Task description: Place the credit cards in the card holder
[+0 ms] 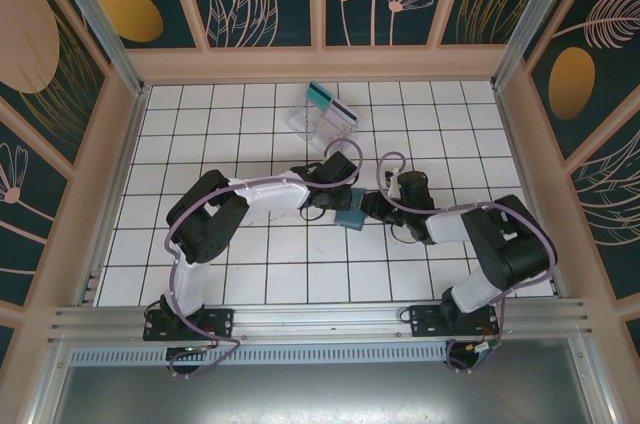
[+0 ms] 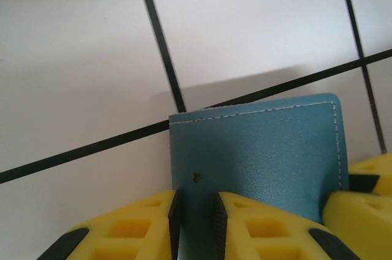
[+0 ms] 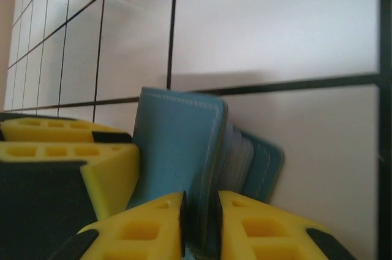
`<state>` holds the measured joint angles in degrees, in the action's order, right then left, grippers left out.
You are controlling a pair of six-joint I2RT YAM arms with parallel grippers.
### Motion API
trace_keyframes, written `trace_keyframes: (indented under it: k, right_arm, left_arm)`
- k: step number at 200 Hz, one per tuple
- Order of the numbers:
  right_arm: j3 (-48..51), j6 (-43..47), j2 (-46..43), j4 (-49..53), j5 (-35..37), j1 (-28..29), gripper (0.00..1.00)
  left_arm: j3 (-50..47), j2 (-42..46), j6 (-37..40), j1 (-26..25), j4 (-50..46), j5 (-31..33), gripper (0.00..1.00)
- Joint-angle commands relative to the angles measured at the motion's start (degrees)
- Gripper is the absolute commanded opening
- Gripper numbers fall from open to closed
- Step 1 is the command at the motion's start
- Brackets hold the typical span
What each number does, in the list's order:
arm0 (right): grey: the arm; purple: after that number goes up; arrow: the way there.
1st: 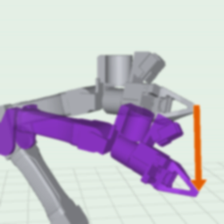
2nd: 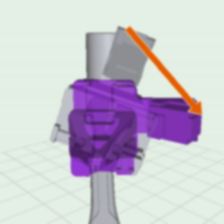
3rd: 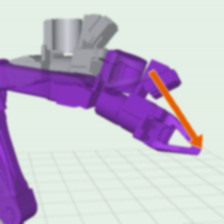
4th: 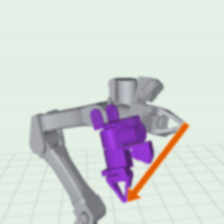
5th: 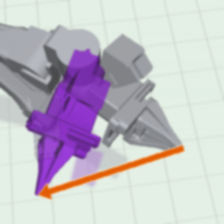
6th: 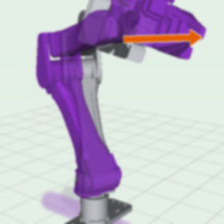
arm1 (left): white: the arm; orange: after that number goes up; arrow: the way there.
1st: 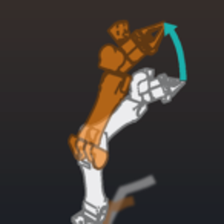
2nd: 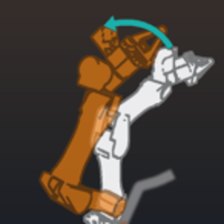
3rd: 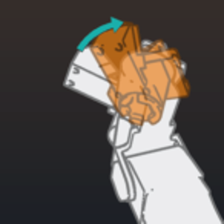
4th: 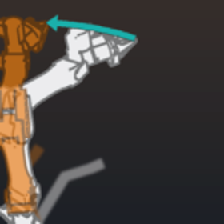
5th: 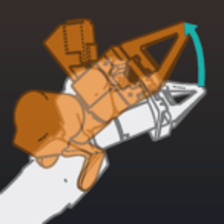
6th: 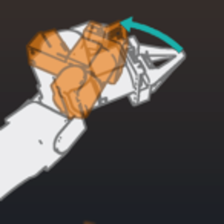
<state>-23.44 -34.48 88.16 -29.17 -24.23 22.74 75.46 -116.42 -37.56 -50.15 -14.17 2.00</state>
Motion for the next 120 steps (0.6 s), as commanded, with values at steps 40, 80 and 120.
trace_keyframes:
  k: [40,80,120]
  right_arm:
    - [6.0,-3.1,-14.1,12.0,-1.3,-4.9,0.26]
    - [10.8,-5.9,-15.3,8.2,-4.5,-5.0,0.17]
    - [12.6,-7.6,-8.9,-2.7,-6.1,-4.9,0.16]
  left_arm:
    - [-4.1,-6.0,-0.2,-1.2,-6.3,-2.3,0.25]
    - [-4.6,-6.0,-0.2,-1.2,-5.4,-2.9,0.24]
    - [-4.7,-5.7,0.0,-1.4,-5.4,-3.0,0.24]
